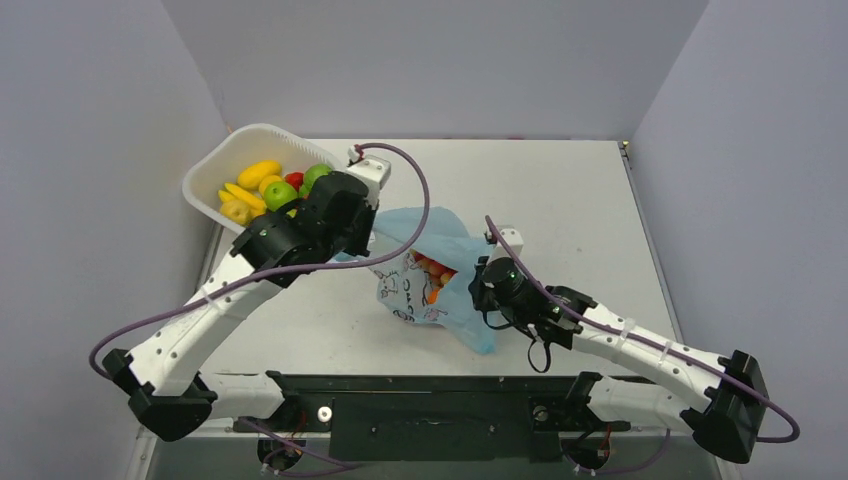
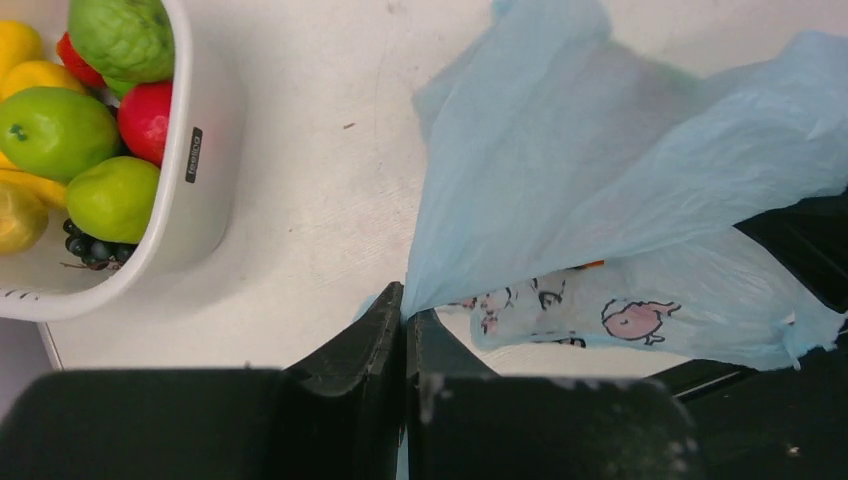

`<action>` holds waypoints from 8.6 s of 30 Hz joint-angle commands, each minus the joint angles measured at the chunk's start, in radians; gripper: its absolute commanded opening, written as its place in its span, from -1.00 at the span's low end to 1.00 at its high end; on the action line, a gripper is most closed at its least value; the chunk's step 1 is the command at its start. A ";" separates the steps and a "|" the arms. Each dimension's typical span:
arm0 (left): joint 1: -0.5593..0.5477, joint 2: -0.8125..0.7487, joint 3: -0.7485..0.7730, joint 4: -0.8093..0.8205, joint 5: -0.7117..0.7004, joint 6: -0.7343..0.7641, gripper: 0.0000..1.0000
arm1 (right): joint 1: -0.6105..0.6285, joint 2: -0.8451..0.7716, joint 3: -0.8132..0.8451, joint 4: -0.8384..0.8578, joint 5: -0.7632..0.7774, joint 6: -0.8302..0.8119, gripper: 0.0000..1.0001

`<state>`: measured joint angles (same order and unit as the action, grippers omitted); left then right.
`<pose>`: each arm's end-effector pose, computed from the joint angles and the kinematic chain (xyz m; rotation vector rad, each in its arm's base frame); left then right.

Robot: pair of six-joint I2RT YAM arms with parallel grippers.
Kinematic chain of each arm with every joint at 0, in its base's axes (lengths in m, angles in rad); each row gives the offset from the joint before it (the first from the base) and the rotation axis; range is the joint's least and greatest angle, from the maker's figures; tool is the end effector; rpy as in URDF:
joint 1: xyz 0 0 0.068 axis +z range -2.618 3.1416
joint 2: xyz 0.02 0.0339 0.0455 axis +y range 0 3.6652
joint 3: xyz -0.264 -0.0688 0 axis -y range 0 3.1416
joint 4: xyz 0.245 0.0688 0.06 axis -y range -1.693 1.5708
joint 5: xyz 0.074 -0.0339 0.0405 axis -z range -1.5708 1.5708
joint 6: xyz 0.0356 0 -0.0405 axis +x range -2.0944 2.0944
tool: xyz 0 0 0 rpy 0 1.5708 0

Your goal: Take the fake fruits out of the plastic bag

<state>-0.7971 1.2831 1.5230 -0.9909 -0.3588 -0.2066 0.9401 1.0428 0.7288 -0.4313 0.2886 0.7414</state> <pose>0.1817 -0.1682 0.4099 0.4871 2.2134 -0.1130 0.1367 0.1701 0.2496 -0.0837 2.3369 0.5353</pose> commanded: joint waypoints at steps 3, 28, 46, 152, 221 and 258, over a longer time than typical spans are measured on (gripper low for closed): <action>0.010 -0.130 0.108 -0.008 -0.055 -0.055 -1.00 | -0.015 -0.062 0.133 -0.194 -0.024 -0.311 -1.00; 0.012 -0.344 -0.336 0.104 0.144 -0.238 -1.00 | 0.378 -0.063 0.374 -0.228 0.088 -0.191 0.13; 0.040 -0.422 -0.047 0.092 0.573 -0.248 0.02 | 0.403 0.382 0.148 0.472 -0.186 -0.134 -0.44; -0.285 0.265 -0.656 0.909 -0.030 -0.378 -0.03 | 0.380 -0.301 -0.375 0.120 0.126 0.320 -1.00; -0.256 0.465 -0.548 1.054 -0.105 -0.212 -0.08 | 0.381 -0.217 -0.396 0.233 0.140 0.309 -1.00; 0.280 -0.285 -0.650 1.441 1.214 -0.925 -1.00 | 0.290 -0.225 -0.253 0.065 0.266 0.159 -1.00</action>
<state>-0.6708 1.0122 0.6964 0.4500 0.6762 -1.1164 1.2366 0.8406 0.4366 -0.3710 0.5278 0.9150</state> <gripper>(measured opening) 0.613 0.004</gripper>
